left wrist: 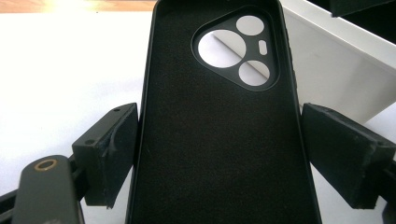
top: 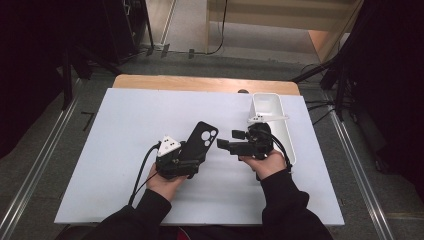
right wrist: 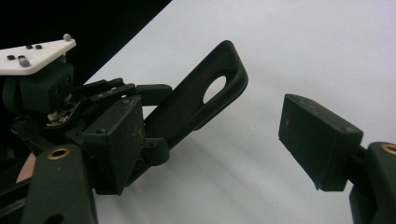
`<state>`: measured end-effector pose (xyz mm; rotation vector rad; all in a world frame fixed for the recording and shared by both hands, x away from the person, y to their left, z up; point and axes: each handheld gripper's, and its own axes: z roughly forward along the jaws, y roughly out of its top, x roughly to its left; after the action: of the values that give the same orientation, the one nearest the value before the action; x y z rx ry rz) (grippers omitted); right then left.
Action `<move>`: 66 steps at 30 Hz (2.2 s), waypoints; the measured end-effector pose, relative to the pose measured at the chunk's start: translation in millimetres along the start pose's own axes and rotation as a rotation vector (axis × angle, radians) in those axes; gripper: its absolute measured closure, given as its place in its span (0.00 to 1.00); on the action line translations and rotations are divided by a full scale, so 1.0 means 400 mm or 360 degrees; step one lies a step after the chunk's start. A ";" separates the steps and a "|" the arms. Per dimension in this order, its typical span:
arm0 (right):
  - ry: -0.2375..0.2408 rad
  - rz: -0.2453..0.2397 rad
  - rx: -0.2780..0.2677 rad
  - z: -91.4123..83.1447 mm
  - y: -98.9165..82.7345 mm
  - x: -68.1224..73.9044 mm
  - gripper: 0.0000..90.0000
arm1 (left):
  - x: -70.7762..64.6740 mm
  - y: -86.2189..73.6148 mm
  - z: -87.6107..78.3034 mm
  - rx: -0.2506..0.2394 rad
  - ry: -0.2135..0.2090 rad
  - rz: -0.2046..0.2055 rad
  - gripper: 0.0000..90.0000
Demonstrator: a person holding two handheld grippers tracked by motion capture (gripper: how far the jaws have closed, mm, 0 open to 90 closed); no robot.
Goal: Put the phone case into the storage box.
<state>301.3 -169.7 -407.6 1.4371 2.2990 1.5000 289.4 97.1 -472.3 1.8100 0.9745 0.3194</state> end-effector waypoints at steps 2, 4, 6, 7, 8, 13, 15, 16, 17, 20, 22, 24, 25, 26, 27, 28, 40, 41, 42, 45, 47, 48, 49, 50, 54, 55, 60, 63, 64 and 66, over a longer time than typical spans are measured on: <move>0.0005 0.0009 -0.0003 0.006 0.002 -0.003 0.24 | -0.001 0.000 -0.001 -0.0006 -0.0001 0.0004 0.15; 0.0009 0.0025 -0.0001 0.011 0.003 -0.007 0.24 | -0.004 0.000 0.000 -0.0023 0.0000 -0.0002 0.15; 0.0020 0.0049 0.0010 0.014 0.005 -0.010 0.24 | -0.004 0.000 0.000 -0.0024 0.0005 0.0008 0.15; 0.0019 0.0053 0.0004 0.016 0.005 -0.012 0.24 | -0.005 -0.001 0.000 -0.0028 0.0004 0.0010 0.15; 0.0028 0.0065 0.0007 0.018 0.006 -0.014 0.24 | -0.006 -0.002 0.000 -0.0036 0.0002 0.0013 0.15; 0.0020 0.0070 -0.0001 0.030 0.009 -0.019 0.25 | -0.011 -0.006 0.003 -0.0039 -0.0003 0.0021 0.15; 0.0022 0.0086 0.0000 0.036 0.011 -0.022 0.25 | -0.014 -0.007 0.003 -0.0045 -0.0001 0.0025 0.15; 0.0027 0.0093 0.0010 0.039 0.012 -0.024 0.25 | -0.016 -0.007 0.004 -0.0052 -0.0002 0.0023 0.15; 0.0026 0.0101 0.0008 0.042 0.013 -0.024 0.26 | -0.017 -0.007 0.004 -0.0046 0.0001 0.0032 0.15; 0.0024 0.0108 0.0022 0.049 0.015 -0.026 0.27 | -0.020 -0.009 0.006 -0.0056 -0.0001 0.0037 0.15; 0.0031 0.0122 0.0027 0.054 0.016 -0.026 0.27 | -0.021 -0.009 0.006 -0.0054 0.0001 0.0043 0.15; 0.0035 0.0127 0.0032 0.059 0.018 -0.028 0.28 | -0.022 -0.010 0.006 -0.0063 0.0002 0.0046 0.15; 0.0039 0.0131 0.0033 0.061 0.018 -0.028 0.28 | -0.023 -0.010 0.006 -0.0061 0.0007 0.0054 0.15; 0.0041 0.0131 0.0041 0.063 0.018 -0.028 0.29 | -0.025 -0.010 0.006 -0.0065 0.0009 0.0052 0.15; 0.0044 0.0142 0.0046 0.066 0.019 -0.028 0.29 | -0.026 -0.011 0.007 -0.0072 0.0006 0.0056 0.15; 0.0048 0.0146 0.0048 0.070 0.019 -0.029 0.30 | -0.027 -0.011 0.007 -0.0071 0.0004 0.0058 0.15; 0.0070 0.0206 0.0081 0.105 0.022 -0.038 0.34 | -0.031 -0.013 0.007 -0.0086 0.0001 0.0063 0.15; 0.0078 0.0214 0.0087 0.108 0.022 -0.038 0.36 | -0.031 -0.013 0.007 -0.0090 0.0001 0.0060 0.15; 0.0083 0.0219 0.0095 0.112 0.022 -0.038 0.37 | -0.031 -0.012 0.007 -0.0089 0.0000 0.0061 0.15; 0.0101 0.0237 0.0120 0.123 0.024 -0.037 0.41 | -0.032 -0.012 0.007 -0.0090 -0.0003 0.0059 0.15; 0.0113 0.0254 0.0128 0.129 0.026 -0.037 0.44 | -0.034 -0.013 0.006 -0.0093 -0.0007 0.0053 0.15; 0.0121 0.0264 0.0131 0.131 0.027 -0.038 0.47 | -0.035 -0.013 0.006 -0.0093 -0.0008 0.0055 0.15; 0.0129 0.0283 0.0136 0.133 0.027 -0.039 0.49 | -0.036 -0.013 0.007 -0.0096 -0.0009 0.0058 0.15; 0.0139 0.0299 0.0140 0.135 0.028 -0.041 0.53 | -0.036 -0.013 0.007 -0.0092 -0.0010 0.0061 0.15; 0.0168 0.0400 0.0151 0.135 0.029 -0.052 0.68 | -0.038 -0.015 0.007 -0.0095 -0.0011 0.0065 0.15; 0.0170 0.0415 0.0156 0.134 0.029 -0.055 0.71 | -0.039 -0.015 0.007 -0.0102 -0.0013 0.0065 0.15; 0.0229 0.0506 0.0147 0.126 0.031 -0.063 0.76 | -0.043 -0.016 0.006 -0.0121 -0.0010 0.0084 0.15; 0.0239 0.0533 0.0149 0.122 0.032 -0.061 0.78 | -0.044 -0.017 0.005 -0.0128 -0.0010 0.0089 0.15; 0.0241 0.0524 0.0135 0.122 0.032 -0.061 0.78 | -0.044 -0.017 0.005 -0.0119 -0.0008 0.0100 0.15; 0.0235 0.0539 0.0146 0.119 0.033 -0.057 0.80 | -0.045 -0.018 0.007 -0.0116 -0.0003 0.0106 0.15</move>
<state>345.8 -151.3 -432.6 1.8805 2.3229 1.6511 276.3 83.3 -476.1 1.7790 0.8917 0.3899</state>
